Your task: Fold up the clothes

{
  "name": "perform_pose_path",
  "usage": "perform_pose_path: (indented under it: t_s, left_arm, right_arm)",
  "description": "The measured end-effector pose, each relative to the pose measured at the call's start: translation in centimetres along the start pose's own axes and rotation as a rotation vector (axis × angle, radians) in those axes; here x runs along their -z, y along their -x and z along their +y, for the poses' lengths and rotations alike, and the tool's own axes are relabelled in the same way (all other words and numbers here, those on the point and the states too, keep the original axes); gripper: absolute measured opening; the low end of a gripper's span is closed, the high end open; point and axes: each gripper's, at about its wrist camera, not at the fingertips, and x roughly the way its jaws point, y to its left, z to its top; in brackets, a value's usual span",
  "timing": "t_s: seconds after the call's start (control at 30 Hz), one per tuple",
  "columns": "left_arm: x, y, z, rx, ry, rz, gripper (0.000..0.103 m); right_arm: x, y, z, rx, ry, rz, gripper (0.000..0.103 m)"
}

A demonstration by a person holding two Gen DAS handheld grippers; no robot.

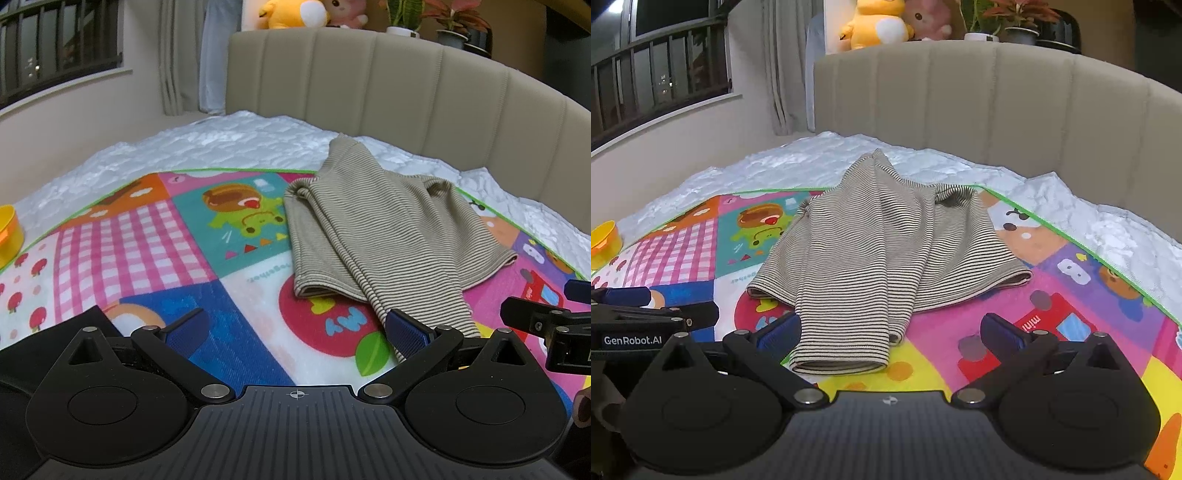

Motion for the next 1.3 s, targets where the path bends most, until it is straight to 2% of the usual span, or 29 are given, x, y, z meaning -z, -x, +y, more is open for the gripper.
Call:
perform_pose_path:
  t_s: [1.3]
  left_arm:
    - [-0.01, -0.15, 0.20, -0.003, 0.018, 0.015, 0.103]
  right_arm:
    - [0.05, -0.02, 0.11, -0.003, -0.002, 0.011, 0.103]
